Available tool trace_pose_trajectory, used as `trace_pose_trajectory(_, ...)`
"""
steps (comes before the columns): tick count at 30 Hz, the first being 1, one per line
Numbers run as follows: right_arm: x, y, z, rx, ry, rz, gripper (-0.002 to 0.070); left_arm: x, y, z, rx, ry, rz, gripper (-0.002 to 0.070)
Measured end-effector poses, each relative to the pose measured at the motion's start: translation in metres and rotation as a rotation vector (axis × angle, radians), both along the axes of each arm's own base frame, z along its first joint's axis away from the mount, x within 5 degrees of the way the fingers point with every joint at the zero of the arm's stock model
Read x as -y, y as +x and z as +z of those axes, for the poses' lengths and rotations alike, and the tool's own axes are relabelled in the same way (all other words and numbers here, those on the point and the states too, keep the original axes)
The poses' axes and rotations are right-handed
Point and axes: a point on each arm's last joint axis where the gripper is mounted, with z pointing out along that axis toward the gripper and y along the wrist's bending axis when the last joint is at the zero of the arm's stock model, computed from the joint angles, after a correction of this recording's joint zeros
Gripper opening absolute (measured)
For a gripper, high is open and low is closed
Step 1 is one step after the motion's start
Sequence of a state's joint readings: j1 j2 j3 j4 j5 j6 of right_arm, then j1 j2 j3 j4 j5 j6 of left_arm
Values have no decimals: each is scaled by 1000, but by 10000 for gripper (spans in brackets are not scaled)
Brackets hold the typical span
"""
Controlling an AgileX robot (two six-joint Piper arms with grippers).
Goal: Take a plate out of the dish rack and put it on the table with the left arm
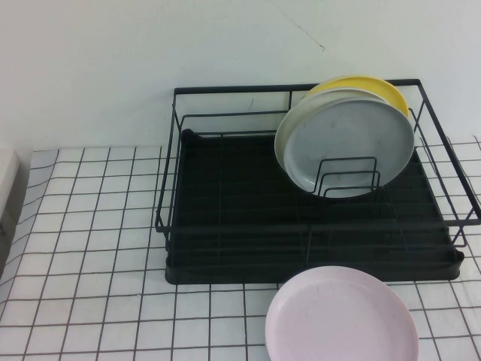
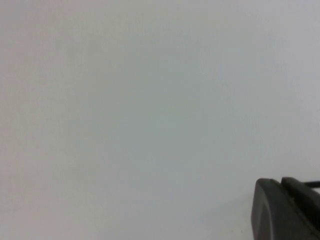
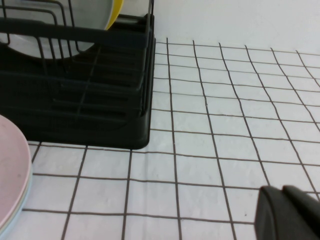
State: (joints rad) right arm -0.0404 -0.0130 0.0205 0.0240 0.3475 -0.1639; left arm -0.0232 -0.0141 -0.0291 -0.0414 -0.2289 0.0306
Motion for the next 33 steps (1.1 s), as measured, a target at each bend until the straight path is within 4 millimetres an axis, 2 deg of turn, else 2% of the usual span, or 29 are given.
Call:
trace_pose_trajectory(7,0,0,0,0,0,0,-3,1,-6,63,-110,-1,-13,-3)
trace_pose_trajectory(11,0,0,0,0,0,0,-3,3,7,95,-269,-28,-33,-3)
trace_pose_trajectory(14,0,0,0,0,0,0,-3,5,24,117,-376,-54,-59,-3)
trace_pose_trajectory(19,0,0,0,0,0,0,-3,15,66,145,-519,16,-145,-3)
trace_pose_trajectory(23,0,0,0,0,0,0,-3,29,109,161,-577,120,-293,-3)
trace_pose_trajectory(29,0,0,0,0,0,0,-3,54,175,161,-586,280,-537,-3)
trace_pose_trajectory(33,0,0,0,0,0,0,-3,85,209,153,-538,405,-673,-3)
